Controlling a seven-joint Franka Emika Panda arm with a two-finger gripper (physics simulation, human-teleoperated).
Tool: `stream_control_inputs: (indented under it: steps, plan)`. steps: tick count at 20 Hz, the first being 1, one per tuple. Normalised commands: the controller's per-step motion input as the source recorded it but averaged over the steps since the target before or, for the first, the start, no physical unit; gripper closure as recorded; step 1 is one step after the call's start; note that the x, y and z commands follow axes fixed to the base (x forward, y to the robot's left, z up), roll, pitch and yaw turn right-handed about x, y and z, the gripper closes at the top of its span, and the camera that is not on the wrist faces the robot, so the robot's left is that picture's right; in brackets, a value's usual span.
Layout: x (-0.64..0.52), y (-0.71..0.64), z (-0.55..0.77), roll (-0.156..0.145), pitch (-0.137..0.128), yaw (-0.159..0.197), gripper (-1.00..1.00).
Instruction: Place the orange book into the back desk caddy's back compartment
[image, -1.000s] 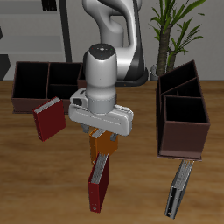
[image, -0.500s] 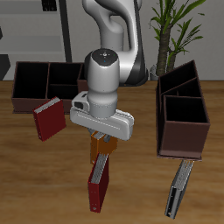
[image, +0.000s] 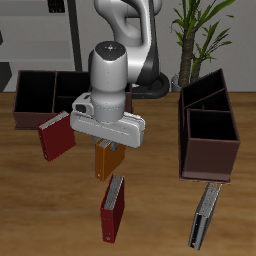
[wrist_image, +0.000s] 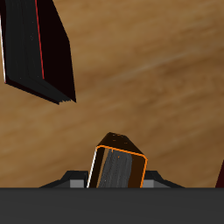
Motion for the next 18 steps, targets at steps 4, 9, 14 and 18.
stream_control_inputs:
  steps: [4, 9, 14, 18]
  plan:
    - [-0.24, -0.35, 0.52, 0.014, 0.003, 0.112, 1.0]
    - [-0.23, -0.34, 0.53, 0.004, 0.022, 0.132, 1.0]
    - [-0.29, -0.3, 0.57, 0.022, -0.021, 0.1, 1.0]
    - [-0.3, -0.17, 0.36, 0.042, -0.015, 0.045, 1.0]
